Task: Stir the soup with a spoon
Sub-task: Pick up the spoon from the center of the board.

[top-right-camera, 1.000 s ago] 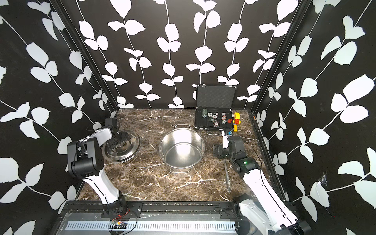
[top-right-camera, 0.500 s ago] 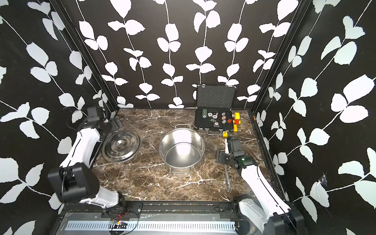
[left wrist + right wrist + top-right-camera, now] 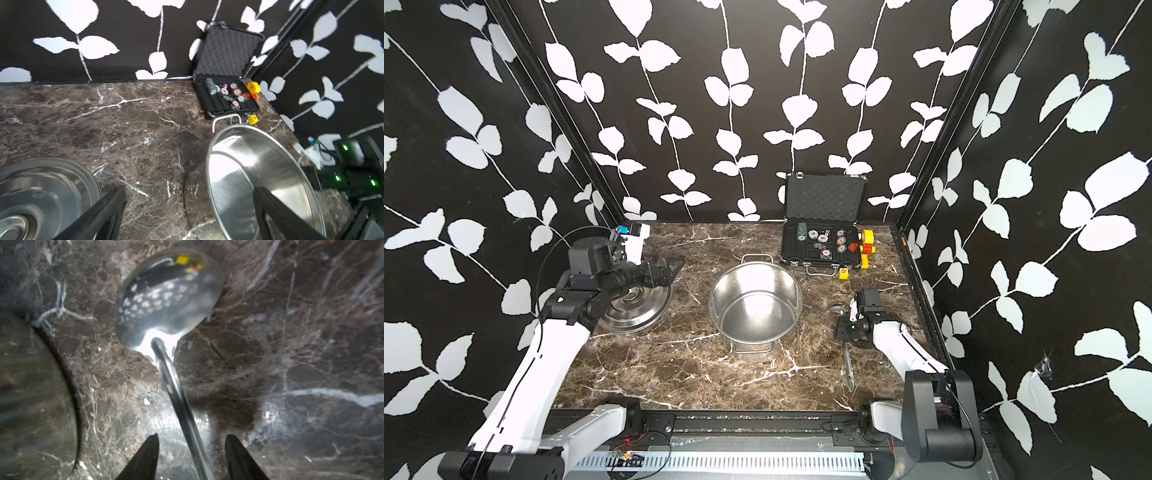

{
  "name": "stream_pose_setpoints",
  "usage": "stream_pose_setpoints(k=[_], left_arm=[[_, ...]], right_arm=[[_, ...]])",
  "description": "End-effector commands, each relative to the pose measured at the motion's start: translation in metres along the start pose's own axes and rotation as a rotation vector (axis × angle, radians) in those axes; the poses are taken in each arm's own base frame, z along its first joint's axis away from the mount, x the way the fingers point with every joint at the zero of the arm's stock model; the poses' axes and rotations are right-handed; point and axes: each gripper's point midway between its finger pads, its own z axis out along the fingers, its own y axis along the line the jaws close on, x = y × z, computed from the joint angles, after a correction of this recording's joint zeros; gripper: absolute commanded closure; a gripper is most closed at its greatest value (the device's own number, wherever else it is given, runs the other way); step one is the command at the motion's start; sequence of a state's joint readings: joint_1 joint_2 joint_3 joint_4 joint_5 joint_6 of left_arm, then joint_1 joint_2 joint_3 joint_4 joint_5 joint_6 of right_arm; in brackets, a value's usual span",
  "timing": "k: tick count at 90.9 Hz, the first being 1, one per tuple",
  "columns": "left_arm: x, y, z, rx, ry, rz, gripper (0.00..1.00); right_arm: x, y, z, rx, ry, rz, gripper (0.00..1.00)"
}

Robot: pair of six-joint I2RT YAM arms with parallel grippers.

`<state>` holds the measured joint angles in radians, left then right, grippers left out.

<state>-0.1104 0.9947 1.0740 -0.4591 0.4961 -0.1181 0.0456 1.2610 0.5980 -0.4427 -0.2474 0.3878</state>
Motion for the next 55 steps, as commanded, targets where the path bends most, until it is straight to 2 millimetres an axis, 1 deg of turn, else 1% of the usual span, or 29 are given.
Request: stream_pose_setpoints(k=[1, 15, 25, 36, 43, 47, 52, 55], left_arm=[[-0.012, -0.018, -0.015, 0.06, -0.088, 0.148, 0.03], [-0.009, -0.025, -0.016, 0.096, -0.088, 0.197, 0.09], [-0.007, -0.042, -0.016, 0.184, -0.119, 0.258, 0.11], [0.007, -0.069, -0.013, 0.258, -0.114, 0.405, 0.12], [0.016, -0.088, -0.01, 0.298, -0.106, 0.486, 0.12], [0.021, -0.1, -0.008, 0.334, -0.106, 0.525, 0.14], [0.024, -0.109, -0.005, 0.339, -0.116, 0.584, 0.16], [0.028, -0.118, -0.003, 0.359, -0.126, 0.628, 0.19]], right_arm=[[-0.011, 0.003, 0.001, -0.013, -0.022, -0.01, 0.55], [-0.006, 0.003, 0.007, -0.021, 0.003, 0.001, 0.65], [-0.001, 0.001, 0.01, -0.02, 0.02, 0.004, 0.71], [0.0, 0.002, 0.011, -0.026, 0.013, 0.005, 0.8], [-0.001, 0.003, 0.009, -0.033, 0.003, 0.002, 0.85], [-0.002, 0.004, 0.008, -0.037, -0.003, 0.002, 0.87], [-0.002, 0.004, 0.007, -0.04, -0.01, 0.0, 0.91], [-0.002, 0.004, 0.005, -0.041, -0.018, -0.001, 0.94]])
